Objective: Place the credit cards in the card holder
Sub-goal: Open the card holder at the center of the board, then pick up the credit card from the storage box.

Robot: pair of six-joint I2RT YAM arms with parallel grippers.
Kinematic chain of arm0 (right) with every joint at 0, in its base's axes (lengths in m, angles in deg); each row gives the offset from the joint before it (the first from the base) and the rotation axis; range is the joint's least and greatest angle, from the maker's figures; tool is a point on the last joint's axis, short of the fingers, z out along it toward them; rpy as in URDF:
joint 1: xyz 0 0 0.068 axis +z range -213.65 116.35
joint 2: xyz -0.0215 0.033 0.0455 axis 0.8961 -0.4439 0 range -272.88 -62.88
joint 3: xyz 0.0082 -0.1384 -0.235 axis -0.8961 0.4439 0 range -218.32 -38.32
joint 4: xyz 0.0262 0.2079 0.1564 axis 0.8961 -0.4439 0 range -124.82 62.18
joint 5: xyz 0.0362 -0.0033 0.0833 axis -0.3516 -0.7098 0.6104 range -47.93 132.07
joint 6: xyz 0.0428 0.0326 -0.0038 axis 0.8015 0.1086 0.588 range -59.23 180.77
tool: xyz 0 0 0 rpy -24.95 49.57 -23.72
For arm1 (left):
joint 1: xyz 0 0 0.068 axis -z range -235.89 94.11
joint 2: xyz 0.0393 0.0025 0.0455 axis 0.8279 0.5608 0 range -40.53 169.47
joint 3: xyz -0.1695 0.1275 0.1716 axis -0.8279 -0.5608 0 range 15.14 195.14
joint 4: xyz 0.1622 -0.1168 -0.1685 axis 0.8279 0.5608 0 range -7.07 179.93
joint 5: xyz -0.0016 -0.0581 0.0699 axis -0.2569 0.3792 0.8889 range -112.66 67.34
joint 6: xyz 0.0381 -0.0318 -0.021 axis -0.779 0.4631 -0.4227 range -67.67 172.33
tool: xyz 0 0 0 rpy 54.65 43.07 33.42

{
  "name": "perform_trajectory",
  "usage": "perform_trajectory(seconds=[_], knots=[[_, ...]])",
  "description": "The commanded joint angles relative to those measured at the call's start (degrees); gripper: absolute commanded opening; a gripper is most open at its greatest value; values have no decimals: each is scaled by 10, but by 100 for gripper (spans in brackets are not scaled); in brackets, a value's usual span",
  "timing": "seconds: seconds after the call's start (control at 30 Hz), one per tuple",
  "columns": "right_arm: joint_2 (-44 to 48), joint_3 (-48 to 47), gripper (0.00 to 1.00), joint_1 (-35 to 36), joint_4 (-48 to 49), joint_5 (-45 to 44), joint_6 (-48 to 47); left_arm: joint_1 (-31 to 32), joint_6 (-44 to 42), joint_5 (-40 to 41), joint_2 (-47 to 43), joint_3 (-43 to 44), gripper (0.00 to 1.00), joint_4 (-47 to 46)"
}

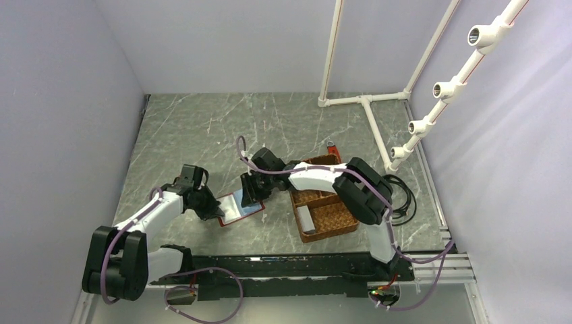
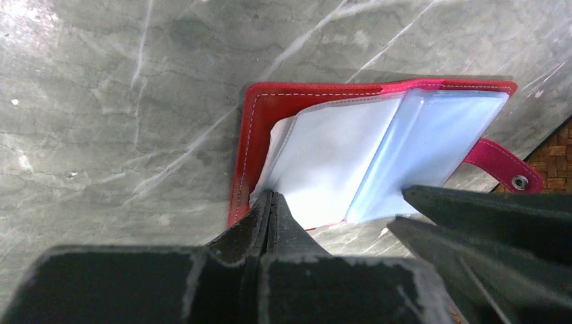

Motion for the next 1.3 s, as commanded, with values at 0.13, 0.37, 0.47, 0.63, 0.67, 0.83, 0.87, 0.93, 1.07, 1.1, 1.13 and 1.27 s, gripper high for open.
perform_trajectory(seconds=[0.13,0.37,0.47,0.63,0.67,0.83,0.87,0.93,1.07,1.1,1.13,1.27], knots=[[186,-91,68,9,-372,-260,-108,0,-29,19,-13,13,0,20],[413,138,98,-40,-393,-233,-31,0,-35,-10,-25,11,2,8],[468,207,100,-50,-342,-211,-9,0,-38,-20,-32,15,6,4],[475,278,100,-64,-277,-185,-8,0,-38,-28,-28,22,7,-2],[474,288,100,-70,-263,-173,-11,0,-36,-29,-28,21,7,-3],[470,333,100,-106,-207,-95,-7,1,-30,-34,-38,12,7,-7],[470,341,100,-110,-196,-81,-6,1,-29,-33,-40,11,7,-4],[470,353,100,-116,-176,-59,2,0,-30,-30,-44,14,8,2],[476,375,96,-134,-145,-21,17,0,-33,-28,-42,22,8,5],[477,379,93,-138,-140,-12,20,0,-33,-30,-40,23,8,3],[479,382,91,-142,-137,-5,21,0,-34,-32,-37,24,8,1],[487,386,76,-154,-136,4,22,0,-33,-37,-30,21,7,-8]])
